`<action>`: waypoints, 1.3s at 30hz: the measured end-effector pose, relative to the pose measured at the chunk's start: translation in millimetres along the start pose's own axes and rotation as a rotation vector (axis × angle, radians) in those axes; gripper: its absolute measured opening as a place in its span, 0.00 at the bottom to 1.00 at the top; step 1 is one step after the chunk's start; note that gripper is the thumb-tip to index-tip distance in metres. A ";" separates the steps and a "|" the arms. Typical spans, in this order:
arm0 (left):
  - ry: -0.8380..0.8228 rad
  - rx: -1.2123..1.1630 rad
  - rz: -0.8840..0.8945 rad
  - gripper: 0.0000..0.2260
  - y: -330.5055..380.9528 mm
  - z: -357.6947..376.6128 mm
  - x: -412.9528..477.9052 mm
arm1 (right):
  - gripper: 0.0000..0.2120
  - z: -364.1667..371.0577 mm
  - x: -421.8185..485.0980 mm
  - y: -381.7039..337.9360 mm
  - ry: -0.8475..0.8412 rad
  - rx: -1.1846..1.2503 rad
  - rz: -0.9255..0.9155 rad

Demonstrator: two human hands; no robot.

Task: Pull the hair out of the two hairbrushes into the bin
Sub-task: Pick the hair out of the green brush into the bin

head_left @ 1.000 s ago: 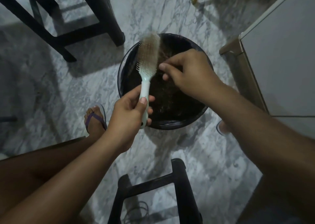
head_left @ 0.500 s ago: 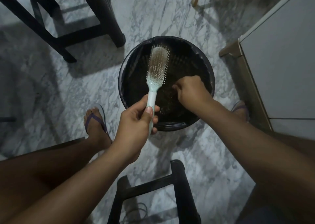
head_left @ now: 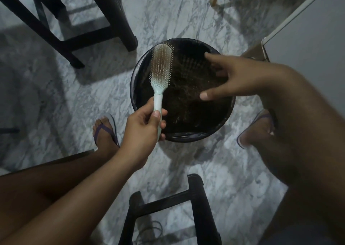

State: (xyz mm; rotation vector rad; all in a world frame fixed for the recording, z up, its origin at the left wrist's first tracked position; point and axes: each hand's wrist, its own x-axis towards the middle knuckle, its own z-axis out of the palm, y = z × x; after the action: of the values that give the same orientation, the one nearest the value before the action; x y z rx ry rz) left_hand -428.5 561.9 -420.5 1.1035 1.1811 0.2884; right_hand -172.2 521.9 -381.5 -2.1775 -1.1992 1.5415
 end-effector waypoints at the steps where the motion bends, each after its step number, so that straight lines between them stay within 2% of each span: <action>1: -0.003 0.005 0.003 0.19 0.1 -0.1 0.2 | 0.62 1.5 1.0 -1.2 0.040 0.121 -0.048; 3: -0.012 0.011 0.011 0.20 0.8 0.1 0.0 | 0.58 14.0 5.8 -9.7 0.097 0.329 -0.136; 5: -0.025 0.017 0.023 0.20 1.3 1.2 -1.0 | 0.54 33.3 15.0 -18.1 0.136 0.376 -0.165; 6: -0.033 0.020 0.031 0.20 1.7 2.0 -1.5 | 0.49 41.5 19.6 -21.6 0.165 0.308 -0.172; 10: -0.033 0.015 0.031 0.20 1.1 2.8 -0.2 | 0.16 48.4 24.4 -26.1 0.247 -0.098 -0.268; 14: -0.029 0.038 0.026 0.20 -0.8 1.9 0.6 | 0.16 38.0 13.3 -31.2 0.334 -0.002 -0.333; 21: 0.011 -0.049 -0.063 0.16 3.2 3.1 3.6 | 0.17 21.3 -7.5 -54.7 0.625 0.059 -0.623; 25: 0.090 -0.060 -0.124 0.16 0.1 -2.0 8.0 | 0.15 -0.4 -24.2 -61.5 0.738 0.286 -0.806; 26: 0.095 -0.056 -0.121 0.16 0.2 -3.1 8.2 | 0.15 -5.3 -25.7 -60.0 0.731 0.296 -0.795; 28: 0.093 -0.062 -0.111 0.16 0.7 -4.4 8.8 | 0.17 -8.2 -19.5 -50.2 0.653 0.120 -0.582; 29: 0.090 -0.068 -0.105 0.16 1.3 -4.2 8.9 | 0.18 -5.7 -13.3 -41.9 0.545 -0.038 -0.395; 32: 0.074 -0.073 -0.081 0.17 3.6 -2.7 8.3 | 0.18 12.8 7.8 -5.0 0.058 -0.466 0.141; 33: 0.068 -0.071 -0.072 0.18 4.6 -2.0 7.9 | 0.25 19.1 7.8 0.1 -0.073 -0.513 0.227; 34: 0.059 -0.068 -0.061 0.18 5.7 -1.5 7.2 | 0.35 21.6 6.0 1.2 -0.158 -0.485 0.248; 36: 0.044 -0.061 -0.036 0.18 8.0 -0.1 5.4 | 0.50 18.8 7.6 1.4 -0.153 -0.339 0.189; 39: 0.024 -0.046 -0.004 0.18 9.3 1.0 3.3 | 0.53 9.3 6.6 -8.0 0.029 -0.256 0.106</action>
State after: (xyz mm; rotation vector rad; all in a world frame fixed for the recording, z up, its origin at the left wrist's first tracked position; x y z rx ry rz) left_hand -423.2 568.1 -415.0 1.0602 1.1924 0.3245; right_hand -183.4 529.3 -385.3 -2.4518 -1.3585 1.4598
